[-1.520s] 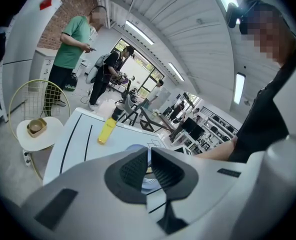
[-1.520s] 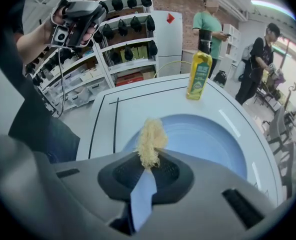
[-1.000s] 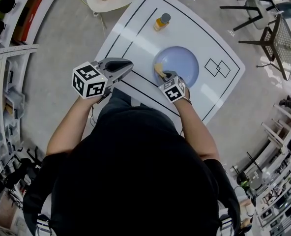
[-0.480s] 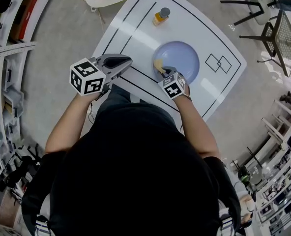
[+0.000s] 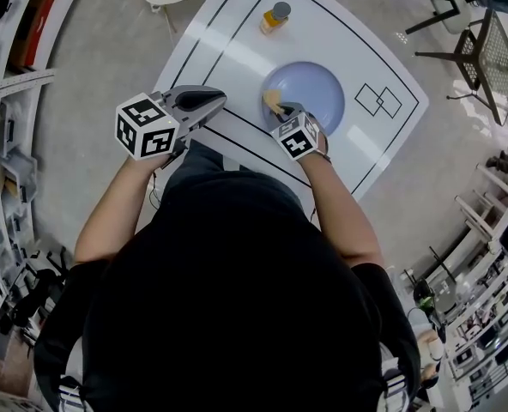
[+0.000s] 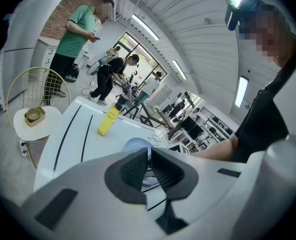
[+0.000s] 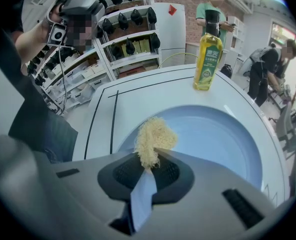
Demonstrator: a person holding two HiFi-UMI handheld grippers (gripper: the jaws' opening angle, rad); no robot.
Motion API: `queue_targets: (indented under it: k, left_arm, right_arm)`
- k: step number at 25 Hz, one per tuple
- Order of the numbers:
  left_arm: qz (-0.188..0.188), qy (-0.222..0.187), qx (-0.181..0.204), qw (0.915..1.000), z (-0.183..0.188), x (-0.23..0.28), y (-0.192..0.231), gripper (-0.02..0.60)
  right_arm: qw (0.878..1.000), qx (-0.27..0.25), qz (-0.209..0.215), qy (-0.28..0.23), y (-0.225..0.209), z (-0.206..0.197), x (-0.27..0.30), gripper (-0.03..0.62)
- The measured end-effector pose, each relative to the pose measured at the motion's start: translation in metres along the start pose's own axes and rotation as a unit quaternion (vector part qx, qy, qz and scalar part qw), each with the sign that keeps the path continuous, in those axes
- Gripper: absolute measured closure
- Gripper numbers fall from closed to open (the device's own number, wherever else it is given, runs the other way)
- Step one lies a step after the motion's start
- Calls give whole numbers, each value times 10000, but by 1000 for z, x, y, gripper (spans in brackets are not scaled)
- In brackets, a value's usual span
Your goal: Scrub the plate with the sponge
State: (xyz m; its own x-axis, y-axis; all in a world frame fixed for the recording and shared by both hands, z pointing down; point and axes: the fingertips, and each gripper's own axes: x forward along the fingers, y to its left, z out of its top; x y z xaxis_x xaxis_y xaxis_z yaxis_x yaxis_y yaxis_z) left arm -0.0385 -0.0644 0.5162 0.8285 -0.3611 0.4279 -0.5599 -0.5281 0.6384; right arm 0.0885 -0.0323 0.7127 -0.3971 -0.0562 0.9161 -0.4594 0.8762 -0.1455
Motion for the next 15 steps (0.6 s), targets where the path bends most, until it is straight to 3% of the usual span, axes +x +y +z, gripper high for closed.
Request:
queue_targets:
  k: [15]
  left_arm:
    - [-53, 140, -17, 9999, 1, 9, 3, 555]
  right_arm:
    - [9995, 95, -293, -91, -48, 12, -1, 557]
